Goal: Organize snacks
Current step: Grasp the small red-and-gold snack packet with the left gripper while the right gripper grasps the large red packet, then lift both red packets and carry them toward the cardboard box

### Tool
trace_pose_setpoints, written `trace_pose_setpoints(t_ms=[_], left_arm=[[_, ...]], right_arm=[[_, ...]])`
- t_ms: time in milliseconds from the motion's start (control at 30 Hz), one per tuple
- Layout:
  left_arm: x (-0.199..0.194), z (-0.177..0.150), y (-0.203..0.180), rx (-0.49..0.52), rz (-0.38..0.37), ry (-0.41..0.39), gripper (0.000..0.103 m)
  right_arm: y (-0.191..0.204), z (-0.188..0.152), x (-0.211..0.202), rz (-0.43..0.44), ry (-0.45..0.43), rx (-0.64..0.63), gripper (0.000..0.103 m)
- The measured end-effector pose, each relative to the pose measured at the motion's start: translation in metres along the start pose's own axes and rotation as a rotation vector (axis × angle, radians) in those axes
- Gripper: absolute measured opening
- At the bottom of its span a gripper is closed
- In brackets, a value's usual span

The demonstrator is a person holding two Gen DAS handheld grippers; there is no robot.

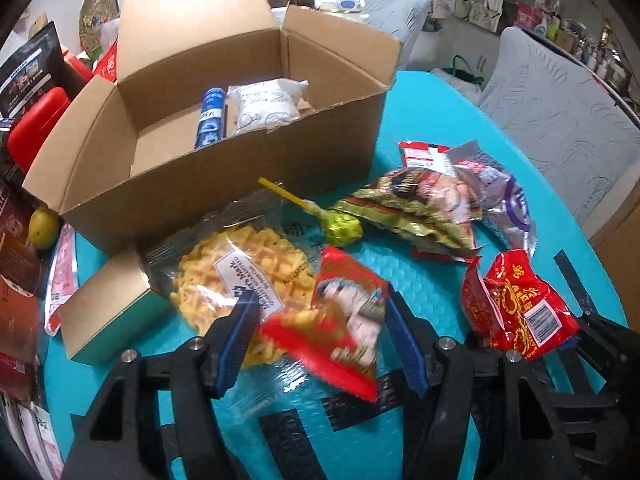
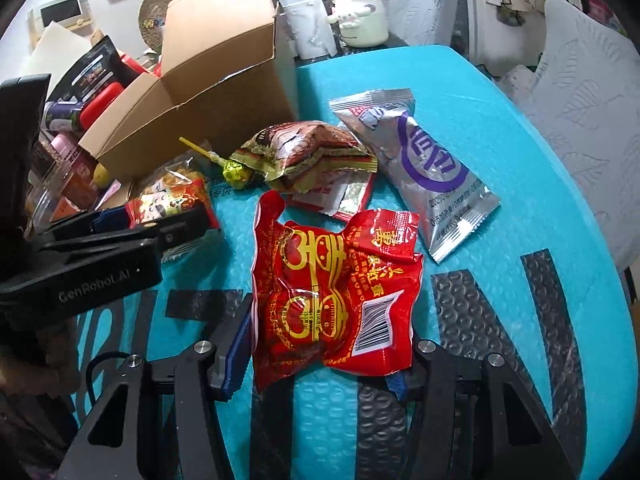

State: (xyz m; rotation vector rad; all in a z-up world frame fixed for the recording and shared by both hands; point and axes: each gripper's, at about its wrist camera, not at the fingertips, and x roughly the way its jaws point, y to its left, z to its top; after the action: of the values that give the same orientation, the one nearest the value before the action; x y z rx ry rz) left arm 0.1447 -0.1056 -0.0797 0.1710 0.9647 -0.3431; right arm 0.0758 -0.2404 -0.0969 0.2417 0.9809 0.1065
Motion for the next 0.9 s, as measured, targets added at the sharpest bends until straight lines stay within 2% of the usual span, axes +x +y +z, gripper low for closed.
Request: trace_pose_setpoints(t_ms=[67, 100, 400, 667, 900], left_arm=[[0.0, -0.003, -0.001, 0.004, -0.028, -0.008, 0.04], [-0.001, -0.005, -0.002, 0.008, -0.035, -0.008, 0.037], [-0.016, -0.028, -0.003, 0.01, -0.102, 0.026, 0.037], [-0.035, -0.064, 0.002, 0.005, -0.128, 0.073, 0.037], [-0.039, -0.09, -0.001, 0.048, -0.141, 0.116, 0.037]], right_arm=[[-0.001, -0.001, -0.001, -0.002, -0.001, 0.003, 0.054], [-0.002, -0.001, -0.002, -0.004, -0.002, 0.005, 0.054], [-0.003, -0.013, -0.013, 0.003, -0.013, 0.017, 0.054], [0.011, -0.035, -0.026, 0.032, -0.007, -0.005, 0.053], [0.027, -0.056, -0.038, 0.034, 0.01, -0.051, 0.053]])
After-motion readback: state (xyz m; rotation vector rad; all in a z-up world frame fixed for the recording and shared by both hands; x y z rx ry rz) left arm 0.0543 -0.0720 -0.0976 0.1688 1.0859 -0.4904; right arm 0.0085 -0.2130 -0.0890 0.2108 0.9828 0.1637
